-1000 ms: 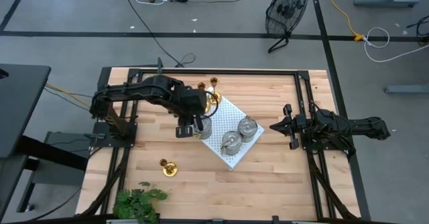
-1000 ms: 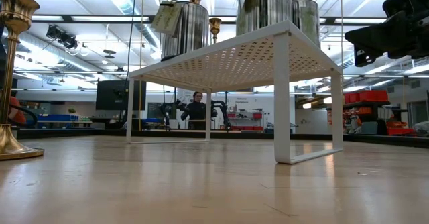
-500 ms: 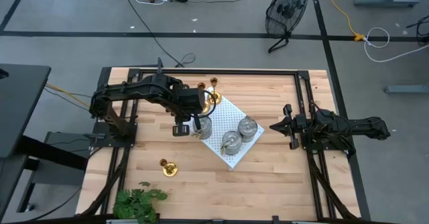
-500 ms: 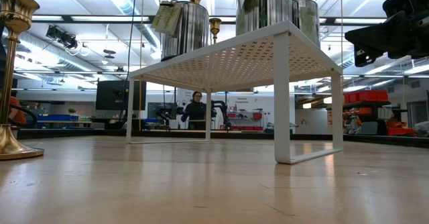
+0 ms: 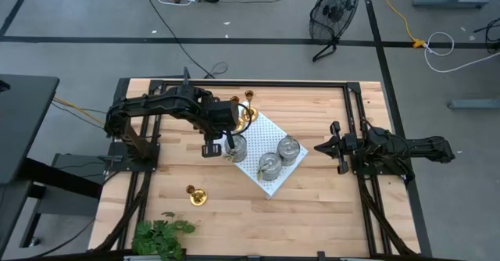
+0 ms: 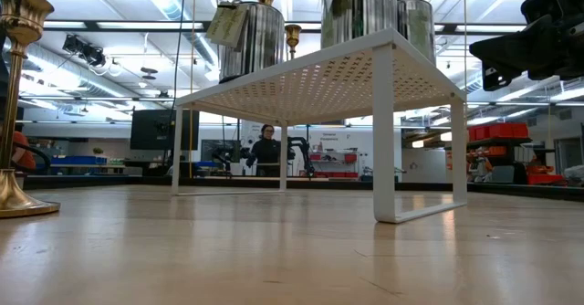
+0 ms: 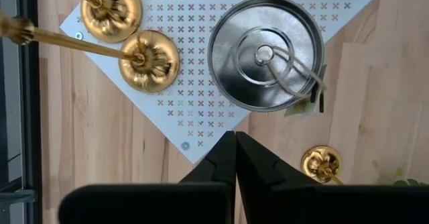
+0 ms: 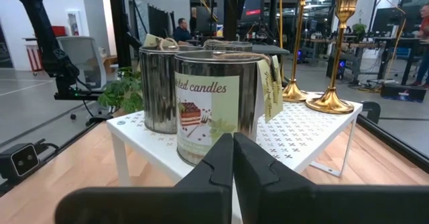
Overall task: Pick & Place candle stick holders
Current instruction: Put the scented candle on the shelf
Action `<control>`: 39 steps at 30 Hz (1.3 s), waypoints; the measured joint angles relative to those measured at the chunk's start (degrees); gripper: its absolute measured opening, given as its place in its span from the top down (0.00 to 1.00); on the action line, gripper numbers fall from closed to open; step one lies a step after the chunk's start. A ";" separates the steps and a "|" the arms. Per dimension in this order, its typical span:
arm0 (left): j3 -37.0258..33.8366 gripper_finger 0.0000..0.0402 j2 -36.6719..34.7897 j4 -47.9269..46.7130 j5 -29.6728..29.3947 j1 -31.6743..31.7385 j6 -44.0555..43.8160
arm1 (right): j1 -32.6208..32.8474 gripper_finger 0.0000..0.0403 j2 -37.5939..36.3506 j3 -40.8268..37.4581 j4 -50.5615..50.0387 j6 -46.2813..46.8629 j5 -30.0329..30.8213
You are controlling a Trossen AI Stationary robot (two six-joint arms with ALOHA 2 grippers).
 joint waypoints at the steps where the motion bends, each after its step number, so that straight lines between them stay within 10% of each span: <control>1: 0.00 0.97 0.00 0.00 0.00 0.00 -0.02 | -0.01 0.96 0.00 0.00 -0.02 -0.01 0.01; 29: -0.08 1.00 -0.42 0.03 8.14 3.06 6.12 | -0.01 0.96 0.00 0.00 0.00 0.00 0.01; 39: -18.08 1.00 -10.43 3.33 9.64 4.00 5.88 | -0.01 0.96 0.00 0.00 -0.01 0.00 0.01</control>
